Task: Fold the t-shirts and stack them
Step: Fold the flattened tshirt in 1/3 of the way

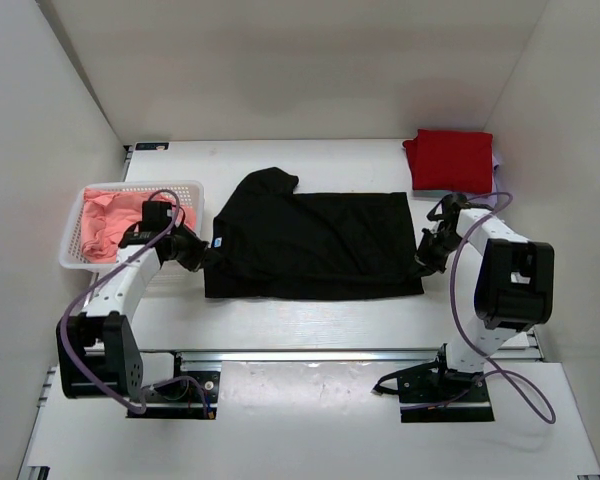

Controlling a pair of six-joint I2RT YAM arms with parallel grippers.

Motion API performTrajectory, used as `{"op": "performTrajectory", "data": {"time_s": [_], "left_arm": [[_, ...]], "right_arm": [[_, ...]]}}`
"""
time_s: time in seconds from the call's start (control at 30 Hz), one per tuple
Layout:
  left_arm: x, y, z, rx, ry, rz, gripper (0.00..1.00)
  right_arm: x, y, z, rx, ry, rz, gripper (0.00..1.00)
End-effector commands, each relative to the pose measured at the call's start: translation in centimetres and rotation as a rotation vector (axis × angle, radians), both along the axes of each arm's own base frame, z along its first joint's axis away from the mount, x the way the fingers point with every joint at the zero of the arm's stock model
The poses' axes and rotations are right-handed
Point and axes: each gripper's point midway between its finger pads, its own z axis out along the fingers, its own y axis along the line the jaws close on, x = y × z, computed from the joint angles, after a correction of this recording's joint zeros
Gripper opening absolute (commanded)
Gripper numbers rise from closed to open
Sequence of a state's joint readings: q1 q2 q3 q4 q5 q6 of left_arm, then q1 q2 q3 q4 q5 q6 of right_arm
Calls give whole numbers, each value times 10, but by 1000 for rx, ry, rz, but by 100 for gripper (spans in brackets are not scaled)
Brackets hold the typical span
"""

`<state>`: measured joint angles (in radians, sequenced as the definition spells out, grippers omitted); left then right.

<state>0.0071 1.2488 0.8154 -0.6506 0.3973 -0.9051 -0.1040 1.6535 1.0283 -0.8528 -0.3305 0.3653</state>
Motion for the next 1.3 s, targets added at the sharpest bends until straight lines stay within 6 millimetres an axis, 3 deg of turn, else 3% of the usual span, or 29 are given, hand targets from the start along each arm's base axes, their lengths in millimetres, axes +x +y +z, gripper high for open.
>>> {"op": "performTrajectory", "data": {"time_s": [0.0, 0.23, 0.27, 0.3, 0.33, 0.37, 0.47, 0.57, 0.6, 0.73, 0.8, 0.83, 0.97, 1.1, 1.27], "left_arm": [[39, 12, 25, 30, -122, 32, 0], [66, 19, 21, 51, -102, 43, 0], [68, 18, 18, 41, -96, 42, 1], [73, 19, 17, 36, -102, 50, 6], [77, 19, 18, 32, -116, 42, 8], [80, 17, 16, 9, -110, 46, 13], [96, 11, 26, -23, -159, 26, 49], [110, 5, 33, -44, -194, 12, 47], [117, 2, 44, -53, -220, 10, 48], [126, -25, 48, -69, -231, -61, 42], [124, -40, 41, -80, -213, -81, 39], [124, -49, 37, -77, -209, -99, 37], [118, -67, 7, -23, -157, -149, 30], [109, -79, -34, 49, -83, -200, 31], [95, -68, -77, 178, 27, -233, 31]], "right_arm": [[17, -1, 6, 4, -20, 11, 0], [41, -9, 0, 14, -23, 2, 2], [43, -7, 0, 19, -25, 2, 6], [50, -7, 1, 27, -34, -1, 22], [51, -7, 1, 30, -39, -4, 25], [59, -8, 5, 22, -59, -17, 29], [79, -13, 21, -7, -149, -33, 39], [92, -13, 37, -14, -213, -42, 43], [96, -17, 42, -33, -231, -42, 42], [105, -11, 51, -110, -297, 10, 43], [105, -5, 53, -177, -306, 47, 43], [108, -12, 58, -227, -327, 37, 45], [115, 20, 55, -179, -397, 104, 44], [108, 53, 32, -121, -396, 165, 44], [95, 66, -8, -132, -341, 200, 43]]}}
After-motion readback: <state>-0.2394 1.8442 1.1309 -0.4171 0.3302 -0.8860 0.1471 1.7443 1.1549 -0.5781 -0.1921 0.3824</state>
